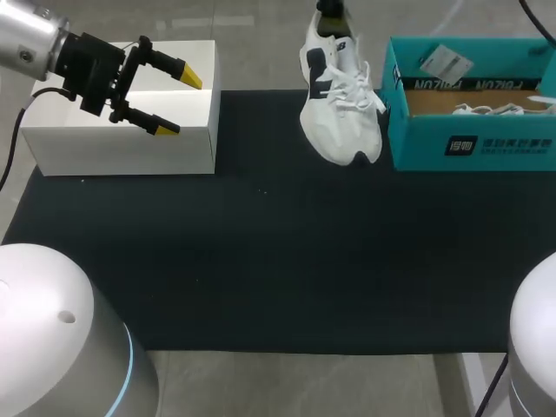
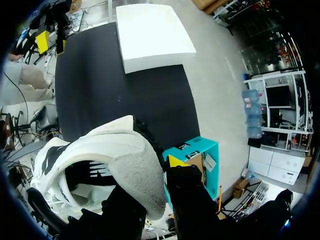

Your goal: Take the shoe out of the shoebox, open the shoe tongue, remove and reinsert the insole, then place the shoe into the shoebox

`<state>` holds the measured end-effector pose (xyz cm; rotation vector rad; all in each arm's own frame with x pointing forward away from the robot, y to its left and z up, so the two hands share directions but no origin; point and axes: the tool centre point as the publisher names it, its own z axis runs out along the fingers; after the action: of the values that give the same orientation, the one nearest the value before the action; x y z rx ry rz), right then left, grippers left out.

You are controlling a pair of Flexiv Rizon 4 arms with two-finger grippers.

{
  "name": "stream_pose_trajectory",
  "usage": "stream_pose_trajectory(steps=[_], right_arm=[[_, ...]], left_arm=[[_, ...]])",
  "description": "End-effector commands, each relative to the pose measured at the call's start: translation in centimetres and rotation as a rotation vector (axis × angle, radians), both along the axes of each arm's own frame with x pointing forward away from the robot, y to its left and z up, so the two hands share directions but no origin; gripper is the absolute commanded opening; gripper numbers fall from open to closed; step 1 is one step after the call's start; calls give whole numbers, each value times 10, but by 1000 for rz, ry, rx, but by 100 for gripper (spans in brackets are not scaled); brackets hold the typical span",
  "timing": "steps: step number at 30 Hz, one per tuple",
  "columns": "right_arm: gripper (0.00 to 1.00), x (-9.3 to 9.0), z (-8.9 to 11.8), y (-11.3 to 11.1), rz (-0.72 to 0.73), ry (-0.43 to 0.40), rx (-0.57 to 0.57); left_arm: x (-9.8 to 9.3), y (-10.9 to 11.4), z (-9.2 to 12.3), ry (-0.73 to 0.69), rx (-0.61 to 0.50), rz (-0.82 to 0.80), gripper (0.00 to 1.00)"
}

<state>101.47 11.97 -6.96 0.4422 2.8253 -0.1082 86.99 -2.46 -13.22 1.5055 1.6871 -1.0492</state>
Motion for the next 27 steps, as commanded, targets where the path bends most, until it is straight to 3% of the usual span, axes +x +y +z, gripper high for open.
stream_pose_trajectory(steps=[1,7,13,20,27], right_arm=[[0,16,5,-26,-17,13,12],[0,34,4,-76,-12,24,87],[0,46,-12,-123,64,-10,73],[0,65,-29,-172,-11,3,-11],[0,71,-34,-200,28,9,11]], left_arm=[[1,0,0,0,3,-2,100],[1,0,0,0,3,-2,100],[1,0,0,0,3,-2,100],[1,0,0,0,3,-2,100],[1,0,0,0,3,-2,100]])
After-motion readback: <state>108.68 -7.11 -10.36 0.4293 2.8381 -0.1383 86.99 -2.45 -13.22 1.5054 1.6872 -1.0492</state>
